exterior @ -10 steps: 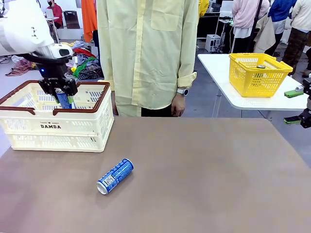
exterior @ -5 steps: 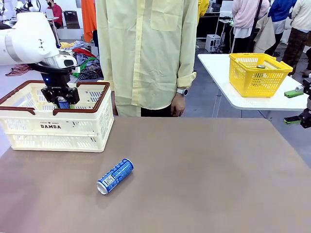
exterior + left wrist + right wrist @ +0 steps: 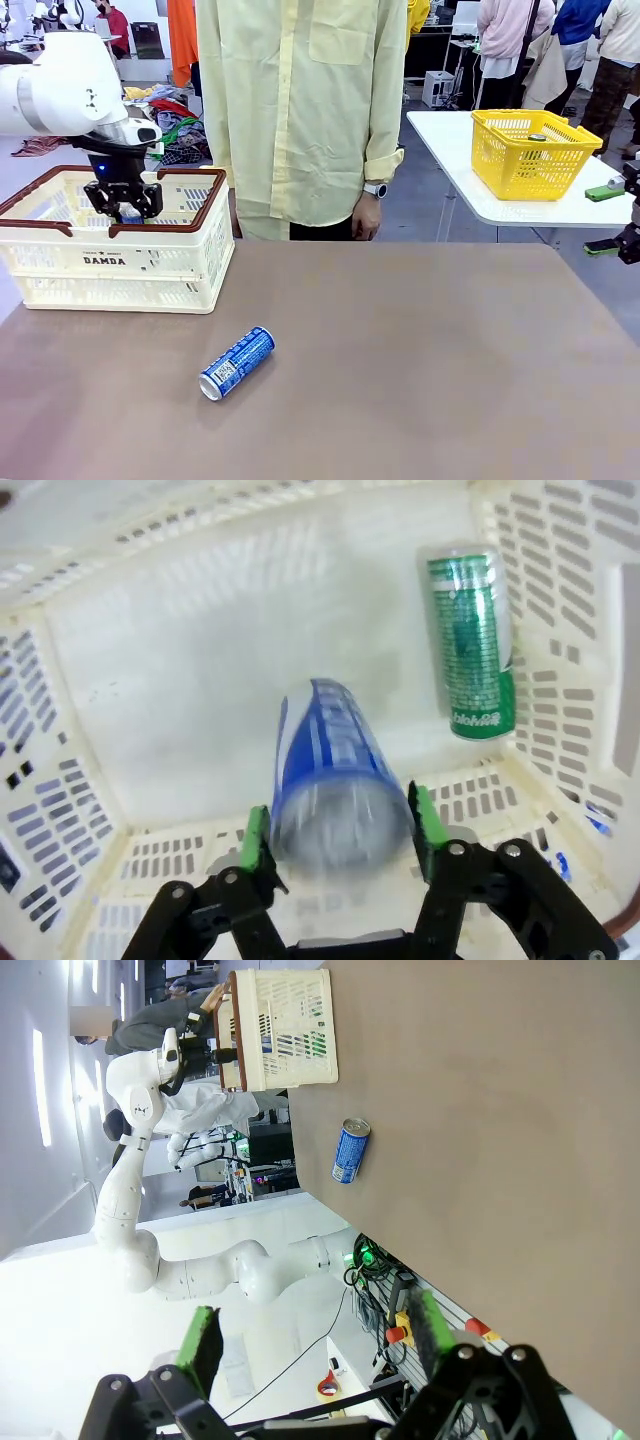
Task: Place the drinks into the Shopping basket.
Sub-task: Pick up one drink and place it into the Shopping basket.
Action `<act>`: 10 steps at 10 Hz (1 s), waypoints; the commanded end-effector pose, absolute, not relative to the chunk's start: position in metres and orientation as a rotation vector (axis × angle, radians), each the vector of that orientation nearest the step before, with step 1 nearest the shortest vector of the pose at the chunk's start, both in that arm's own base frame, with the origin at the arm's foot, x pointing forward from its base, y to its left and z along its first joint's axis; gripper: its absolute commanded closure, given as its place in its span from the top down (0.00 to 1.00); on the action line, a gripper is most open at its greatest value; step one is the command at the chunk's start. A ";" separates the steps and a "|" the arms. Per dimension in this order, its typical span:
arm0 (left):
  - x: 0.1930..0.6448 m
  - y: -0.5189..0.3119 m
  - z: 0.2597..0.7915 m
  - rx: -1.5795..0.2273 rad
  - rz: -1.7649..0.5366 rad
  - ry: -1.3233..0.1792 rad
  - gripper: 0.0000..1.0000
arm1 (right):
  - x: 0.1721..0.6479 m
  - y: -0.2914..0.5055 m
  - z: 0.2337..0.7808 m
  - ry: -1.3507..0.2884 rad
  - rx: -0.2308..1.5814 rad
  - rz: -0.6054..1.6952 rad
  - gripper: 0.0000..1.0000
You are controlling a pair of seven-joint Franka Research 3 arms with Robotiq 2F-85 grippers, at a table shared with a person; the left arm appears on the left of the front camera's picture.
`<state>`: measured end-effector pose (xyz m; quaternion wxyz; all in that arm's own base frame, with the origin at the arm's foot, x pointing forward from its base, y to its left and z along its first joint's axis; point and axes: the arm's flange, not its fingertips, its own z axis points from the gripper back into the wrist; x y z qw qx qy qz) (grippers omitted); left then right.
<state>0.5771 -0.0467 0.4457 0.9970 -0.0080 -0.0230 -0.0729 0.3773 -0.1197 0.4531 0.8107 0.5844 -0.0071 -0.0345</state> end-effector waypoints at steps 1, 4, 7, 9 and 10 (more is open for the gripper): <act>0.577 -0.050 0.447 0.016 -0.131 -0.049 1.00 | 0.377 -0.121 0.455 -0.009 1.240 -0.059 1.00; 0.576 -0.051 0.447 0.018 -0.123 -0.052 1.00 | 0.377 -0.121 0.455 -0.009 1.240 -0.059 1.00; 0.574 -0.050 0.458 0.012 -0.114 -0.080 1.00 | 0.377 -0.121 0.455 -0.009 1.240 -0.059 1.00; 0.563 -0.040 0.491 -0.071 -0.091 -0.135 1.00 | 0.377 -0.121 0.455 -0.009 1.240 -0.059 1.00; 0.554 -0.028 0.521 -0.146 -0.091 -0.175 1.00 | 0.377 -0.121 0.455 -0.009 1.240 -0.059 1.00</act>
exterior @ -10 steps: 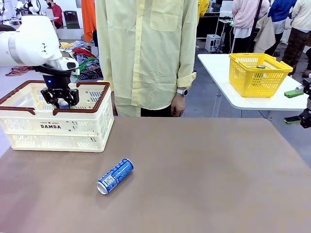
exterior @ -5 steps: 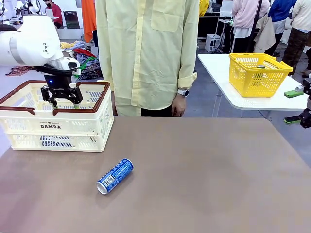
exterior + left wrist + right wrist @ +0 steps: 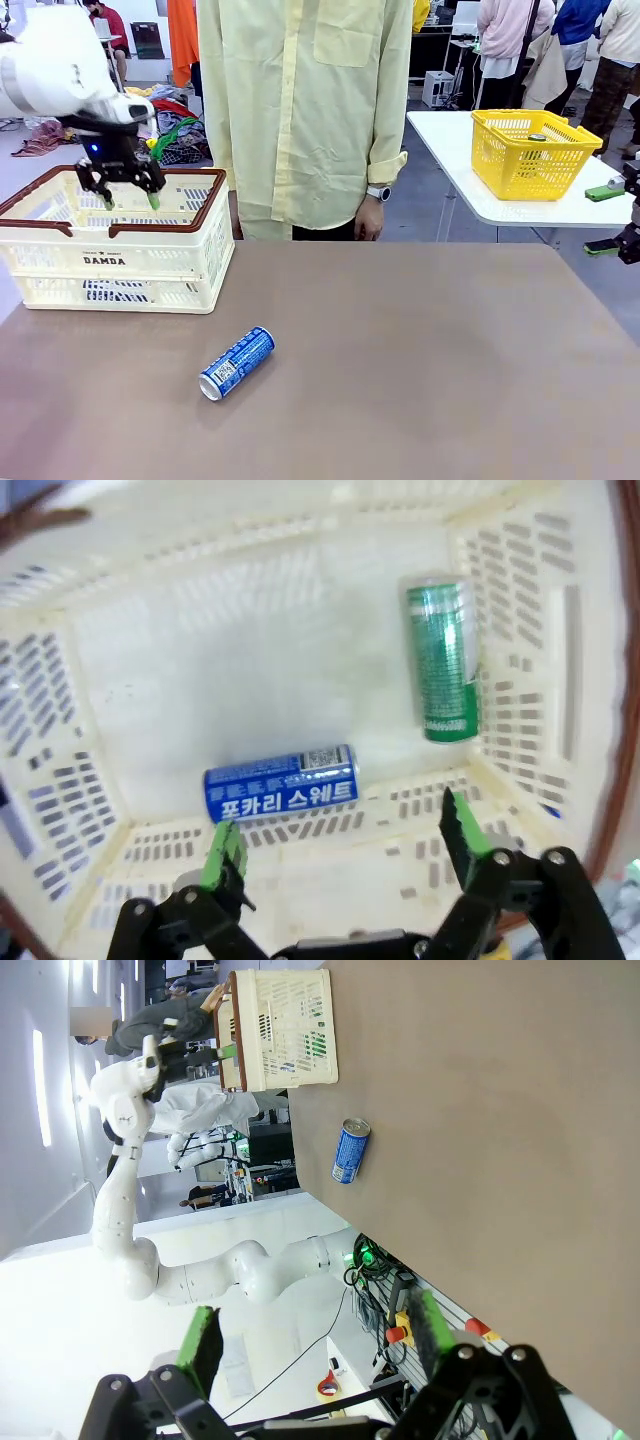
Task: Place the drinks into the Shopping basket.
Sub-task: Pick up one drink and place it into the Shopping basket.
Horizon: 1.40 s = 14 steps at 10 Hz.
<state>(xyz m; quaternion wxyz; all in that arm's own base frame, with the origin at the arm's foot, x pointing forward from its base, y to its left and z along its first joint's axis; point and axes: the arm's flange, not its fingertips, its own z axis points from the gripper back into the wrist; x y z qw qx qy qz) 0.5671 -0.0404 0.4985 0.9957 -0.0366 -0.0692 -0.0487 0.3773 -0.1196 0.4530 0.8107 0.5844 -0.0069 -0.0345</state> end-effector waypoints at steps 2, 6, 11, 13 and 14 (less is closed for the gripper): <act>0.512 0.011 0.611 -0.422 -0.105 -0.182 1.00 | 0.377 -0.121 0.455 -0.009 1.240 -0.059 1.00; 0.442 0.161 0.681 -0.879 -0.117 -0.123 1.00 | 0.377 -0.121 0.455 -0.009 1.240 -0.059 1.00; 0.350 0.231 0.544 -1.303 -0.033 -0.189 1.00 | 0.377 -0.121 0.455 -0.009 1.240 -0.059 1.00; 0.362 0.235 0.535 -1.331 -0.038 -0.178 1.00 | 0.377 -0.121 0.455 -0.009 1.240 -0.059 1.00; 0.352 0.240 0.535 -1.270 -0.003 -0.165 1.00 | 0.377 -0.121 0.455 -0.009 1.240 -0.059 1.00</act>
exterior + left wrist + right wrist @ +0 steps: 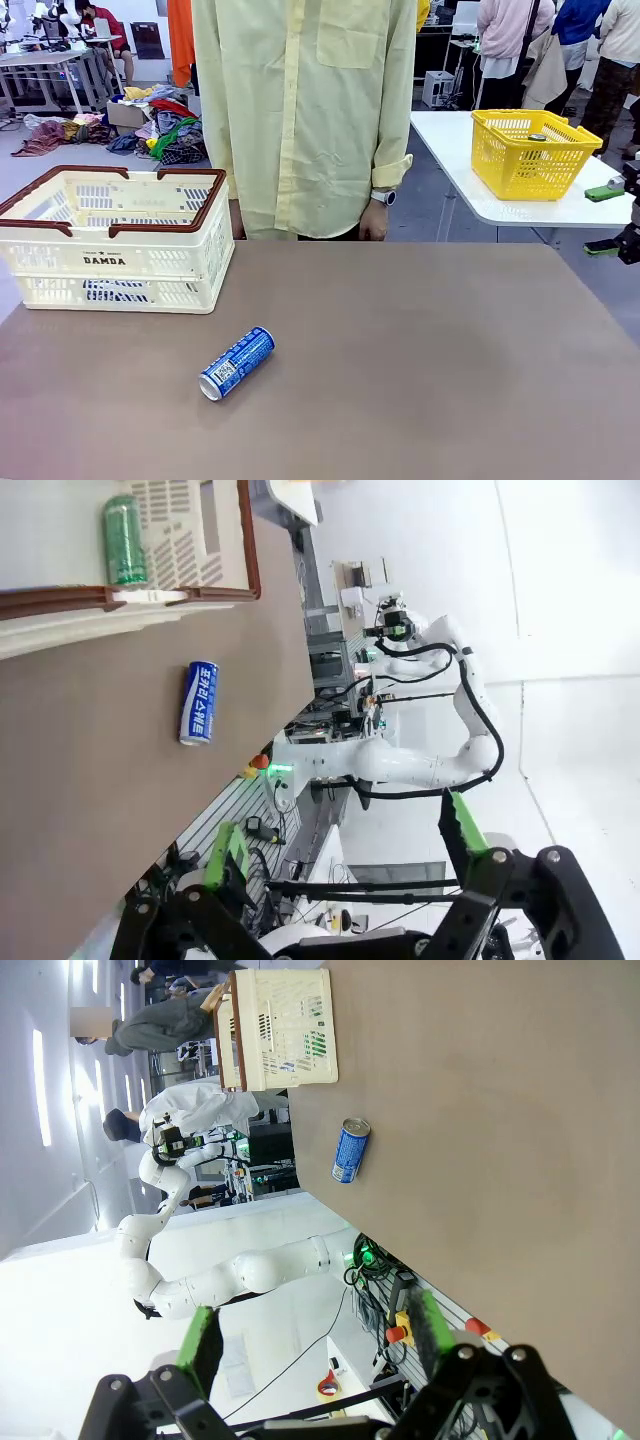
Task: Place the drinks into the Shopping basket.
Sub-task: Pick up one drink and place it into the Shopping basket.
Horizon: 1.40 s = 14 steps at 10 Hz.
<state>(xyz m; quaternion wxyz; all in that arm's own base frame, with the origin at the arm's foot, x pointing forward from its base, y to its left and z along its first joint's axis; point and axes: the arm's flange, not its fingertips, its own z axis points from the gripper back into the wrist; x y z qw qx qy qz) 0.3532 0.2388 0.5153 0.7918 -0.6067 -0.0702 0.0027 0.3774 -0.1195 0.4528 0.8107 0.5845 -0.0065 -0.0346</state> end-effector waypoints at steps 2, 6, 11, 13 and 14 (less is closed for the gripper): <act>0.352 0.240 0.535 -1.270 -0.003 -0.165 1.00 | 0.377 -0.121 0.455 -0.009 1.240 -0.059 1.00; 0.352 0.240 0.535 -1.270 -0.003 -0.165 1.00 | 0.377 -0.121 0.455 -0.009 1.240 -0.059 1.00; 0.352 0.240 0.535 -1.270 -0.003 -0.165 1.00 | 0.377 -0.121 0.455 -0.009 1.240 -0.059 1.00; 0.352 0.240 0.535 -1.270 -0.003 -0.165 1.00 | 0.377 -0.121 0.455 -0.009 1.240 -0.059 1.00; 0.352 0.240 0.535 -1.270 -0.003 -0.165 1.00 | 0.377 -0.121 0.455 -0.009 1.240 -0.059 1.00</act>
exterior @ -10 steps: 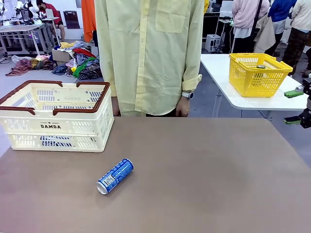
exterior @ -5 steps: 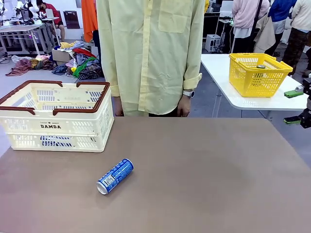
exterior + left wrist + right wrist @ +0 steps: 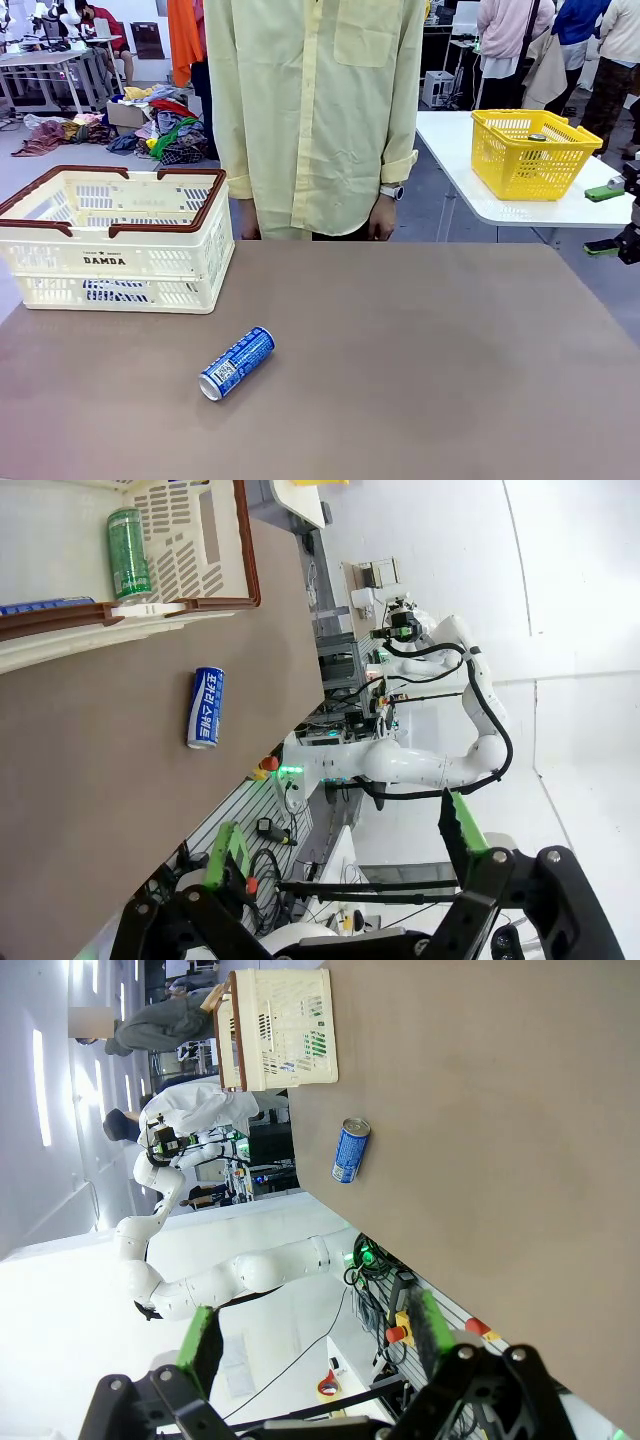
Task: Place the drinks into the Shopping basket.
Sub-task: Pick up one drink and place it into the Shopping basket.
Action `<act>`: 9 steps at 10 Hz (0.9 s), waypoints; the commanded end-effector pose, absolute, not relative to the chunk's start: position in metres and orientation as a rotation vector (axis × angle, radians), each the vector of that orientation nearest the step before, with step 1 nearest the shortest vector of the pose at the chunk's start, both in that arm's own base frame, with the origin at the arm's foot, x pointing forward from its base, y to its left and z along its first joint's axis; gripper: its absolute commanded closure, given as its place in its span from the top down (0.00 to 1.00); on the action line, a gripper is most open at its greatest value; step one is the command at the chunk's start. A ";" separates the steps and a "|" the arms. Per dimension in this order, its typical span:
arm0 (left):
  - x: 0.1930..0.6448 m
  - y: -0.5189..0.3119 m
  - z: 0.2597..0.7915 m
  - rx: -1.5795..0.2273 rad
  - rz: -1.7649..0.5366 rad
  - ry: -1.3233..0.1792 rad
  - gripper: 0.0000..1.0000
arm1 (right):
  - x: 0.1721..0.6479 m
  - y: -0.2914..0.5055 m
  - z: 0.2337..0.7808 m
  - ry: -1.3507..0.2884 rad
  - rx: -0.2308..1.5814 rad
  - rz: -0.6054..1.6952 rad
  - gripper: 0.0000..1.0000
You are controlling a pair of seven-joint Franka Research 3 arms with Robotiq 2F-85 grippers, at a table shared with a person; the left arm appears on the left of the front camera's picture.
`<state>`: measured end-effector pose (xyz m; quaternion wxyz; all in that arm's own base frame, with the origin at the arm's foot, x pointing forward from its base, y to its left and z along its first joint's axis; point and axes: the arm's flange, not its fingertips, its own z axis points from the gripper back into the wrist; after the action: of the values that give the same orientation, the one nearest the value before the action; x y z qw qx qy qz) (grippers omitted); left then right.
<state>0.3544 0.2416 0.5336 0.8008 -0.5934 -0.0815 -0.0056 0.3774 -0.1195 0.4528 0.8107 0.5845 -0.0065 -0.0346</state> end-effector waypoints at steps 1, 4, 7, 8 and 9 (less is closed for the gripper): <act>0.352 0.240 0.535 -1.270 -0.003 -0.165 1.00 | 0.377 -0.121 0.455 -0.009 1.240 -0.059 1.00; 0.354 0.242 0.534 -1.272 -0.012 -0.175 1.00 | 0.377 -0.121 0.455 -0.009 1.240 -0.059 1.00; 0.324 0.147 0.606 -1.114 -0.039 -0.097 1.00 | 0.377 -0.121 0.455 -0.009 1.240 -0.059 1.00; 0.312 0.107 0.621 -1.109 -0.066 -0.093 1.00 | 0.377 -0.121 0.455 -0.009 1.240 -0.059 1.00; 0.303 0.069 0.627 -1.096 -0.116 -0.051 1.00 | 0.377 -0.121 0.455 -0.009 1.240 -0.059 1.00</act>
<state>0.3125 0.1039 0.6323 0.8497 -0.5239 -0.0373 -0.0459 0.3776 -0.1188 0.4530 0.8109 0.5841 -0.0061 -0.0338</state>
